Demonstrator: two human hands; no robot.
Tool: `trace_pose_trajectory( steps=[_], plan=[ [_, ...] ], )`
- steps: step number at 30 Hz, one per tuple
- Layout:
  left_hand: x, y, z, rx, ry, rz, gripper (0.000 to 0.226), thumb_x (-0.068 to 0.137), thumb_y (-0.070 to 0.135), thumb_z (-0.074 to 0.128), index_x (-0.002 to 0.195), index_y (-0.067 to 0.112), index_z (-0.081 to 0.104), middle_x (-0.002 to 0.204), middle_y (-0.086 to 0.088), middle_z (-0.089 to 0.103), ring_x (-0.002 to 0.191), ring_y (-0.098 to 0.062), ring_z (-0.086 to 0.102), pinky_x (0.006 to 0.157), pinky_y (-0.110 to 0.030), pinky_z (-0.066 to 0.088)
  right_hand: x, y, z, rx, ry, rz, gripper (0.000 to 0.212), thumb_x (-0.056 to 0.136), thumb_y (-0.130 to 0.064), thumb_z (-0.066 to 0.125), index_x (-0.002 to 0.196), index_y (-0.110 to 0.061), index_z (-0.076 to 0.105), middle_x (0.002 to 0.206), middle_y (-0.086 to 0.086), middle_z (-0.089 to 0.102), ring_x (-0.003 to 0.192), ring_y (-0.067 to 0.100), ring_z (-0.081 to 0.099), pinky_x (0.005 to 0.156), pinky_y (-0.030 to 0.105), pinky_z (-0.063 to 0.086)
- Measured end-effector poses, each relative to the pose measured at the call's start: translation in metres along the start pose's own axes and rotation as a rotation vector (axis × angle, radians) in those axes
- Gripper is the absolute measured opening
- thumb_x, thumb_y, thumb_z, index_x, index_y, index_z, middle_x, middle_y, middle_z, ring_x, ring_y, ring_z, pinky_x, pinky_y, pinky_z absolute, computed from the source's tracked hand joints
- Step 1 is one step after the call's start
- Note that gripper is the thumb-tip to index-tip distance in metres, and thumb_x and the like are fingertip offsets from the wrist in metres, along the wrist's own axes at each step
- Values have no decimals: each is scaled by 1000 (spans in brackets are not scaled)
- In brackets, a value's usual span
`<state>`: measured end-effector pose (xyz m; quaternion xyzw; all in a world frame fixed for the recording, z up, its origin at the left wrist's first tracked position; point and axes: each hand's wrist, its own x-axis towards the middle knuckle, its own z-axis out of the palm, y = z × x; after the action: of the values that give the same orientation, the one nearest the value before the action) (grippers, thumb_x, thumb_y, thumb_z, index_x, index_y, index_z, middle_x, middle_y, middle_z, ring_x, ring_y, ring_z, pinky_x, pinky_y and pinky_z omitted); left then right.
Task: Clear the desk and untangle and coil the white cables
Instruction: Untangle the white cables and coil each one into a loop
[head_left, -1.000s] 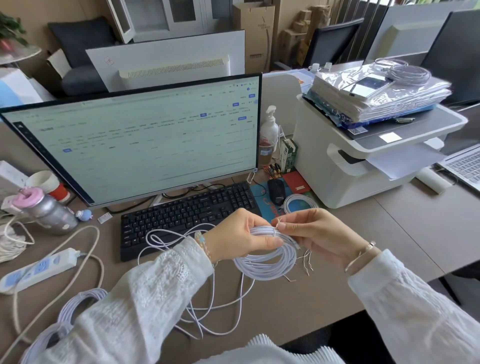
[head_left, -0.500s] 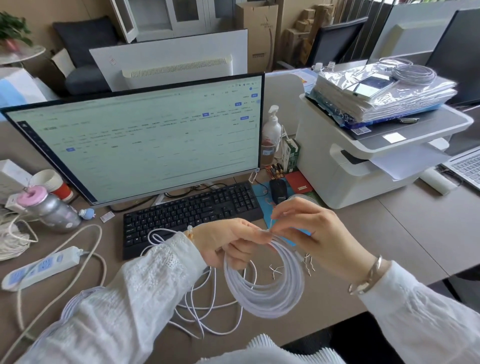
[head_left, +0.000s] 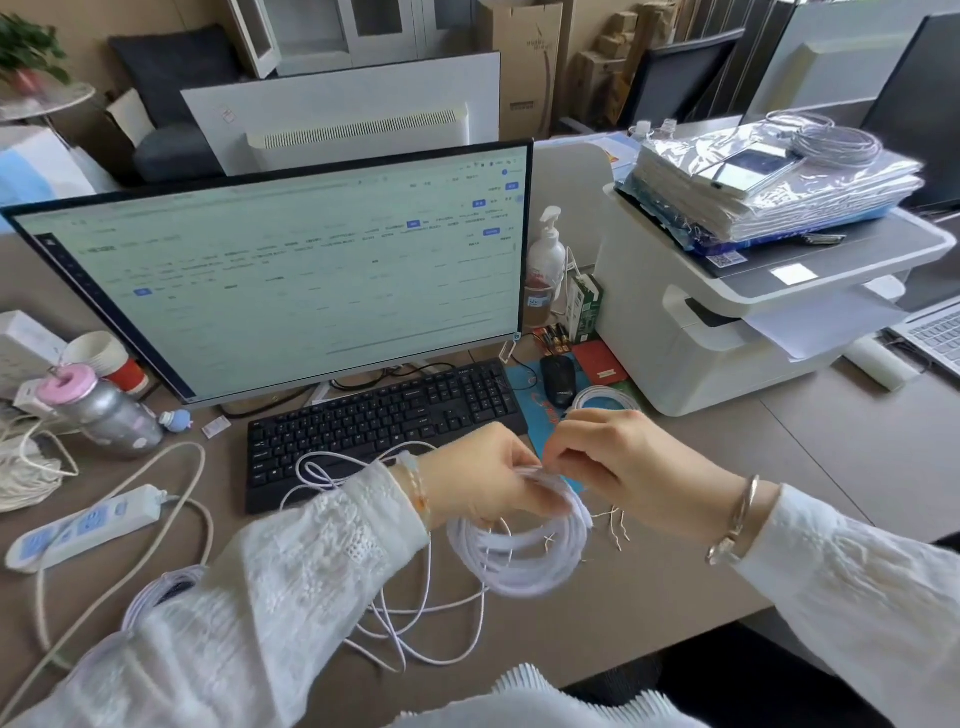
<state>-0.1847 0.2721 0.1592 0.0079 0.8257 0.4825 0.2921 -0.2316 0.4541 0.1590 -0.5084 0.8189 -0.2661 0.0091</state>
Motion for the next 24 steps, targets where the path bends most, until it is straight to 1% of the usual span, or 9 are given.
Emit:
trace_pose_trajectory(
  steps=[3, 6, 7, 9, 11, 13, 15, 21, 24],
  plan=[
    [5, 3, 15, 479, 314, 110, 35, 84, 35, 61, 62, 9, 55, 56, -1, 46, 56, -19, 42, 54, -32, 38, 3, 4, 8, 14, 55, 161, 12, 89, -6, 59, 81, -14, 63, 75, -12, 55, 66, -1, 48, 63, 11, 36],
    [9, -4, 24, 670, 592, 175, 16, 86, 31, 66, 80, 17, 65, 71, -4, 63, 72, -30, 61, 60, -29, 39, 9, 2, 21, 177, 194, 505, 16, 87, -5, 58, 77, -17, 62, 67, -15, 57, 62, -1, 54, 59, 13, 38],
    [9, -6, 27, 798, 650, 221, 15, 77, 26, 76, 76, 16, 65, 66, -5, 64, 64, -29, 63, 53, -27, 39, 11, 1, 25, 293, 257, 644, 16, 86, -5, 58, 76, -16, 62, 63, -13, 58, 58, 2, 55, 58, 16, 42],
    [13, -11, 31, 949, 673, 252, 32, 51, 15, 89, 62, 16, 59, 46, -1, 56, 38, -22, 56, 38, -21, 32, 15, -4, 34, 682, 384, 857, 15, 86, -2, 57, 76, -9, 64, 59, -4, 60, 54, 10, 54, 58, 24, 50],
    [21, -18, 30, 958, 747, 305, 31, 51, 10, 85, 62, 16, 57, 42, 0, 53, 33, -21, 53, 35, -19, 31, 15, -12, 37, 1099, 474, 964, 15, 90, 1, 57, 78, -4, 65, 61, 5, 58, 50, 9, 51, 59, 24, 52],
    [19, -21, 26, 833, 810, 392, 18, 66, 12, 74, 63, 15, 57, 44, -3, 54, 36, -27, 53, 37, -22, 33, 13, -17, 35, 1267, 495, 957, 10, 91, -2, 58, 83, -3, 65, 68, 9, 61, 50, 8, 52, 58, 21, 53],
    [17, -23, 21, 653, 849, 446, 10, 75, 20, 64, 67, 15, 62, 49, -5, 57, 42, -33, 52, 43, -24, 34, 8, -16, 30, 1278, 477, 908, 3, 90, -3, 61, 88, -4, 63, 72, 9, 66, 53, 10, 58, 60, 23, 55],
    [9, -16, 15, 387, 659, 465, 22, 83, 30, 67, 85, 10, 74, 60, -2, 65, 48, -14, 45, 48, -23, 36, -5, -8, 20, 1002, 523, 640, 2, 84, -2, 68, 83, -3, 70, 74, 8, 70, 65, 15, 62, 67, 25, 55],
    [6, -11, 17, 269, 589, 436, 21, 84, 29, 74, 87, 9, 74, 65, -6, 67, 56, -19, 53, 49, -24, 39, -11, -7, 24, 859, 584, 486, 7, 75, -8, 74, 82, -7, 75, 78, 6, 74, 69, 13, 67, 67, 19, 53]
  ],
)
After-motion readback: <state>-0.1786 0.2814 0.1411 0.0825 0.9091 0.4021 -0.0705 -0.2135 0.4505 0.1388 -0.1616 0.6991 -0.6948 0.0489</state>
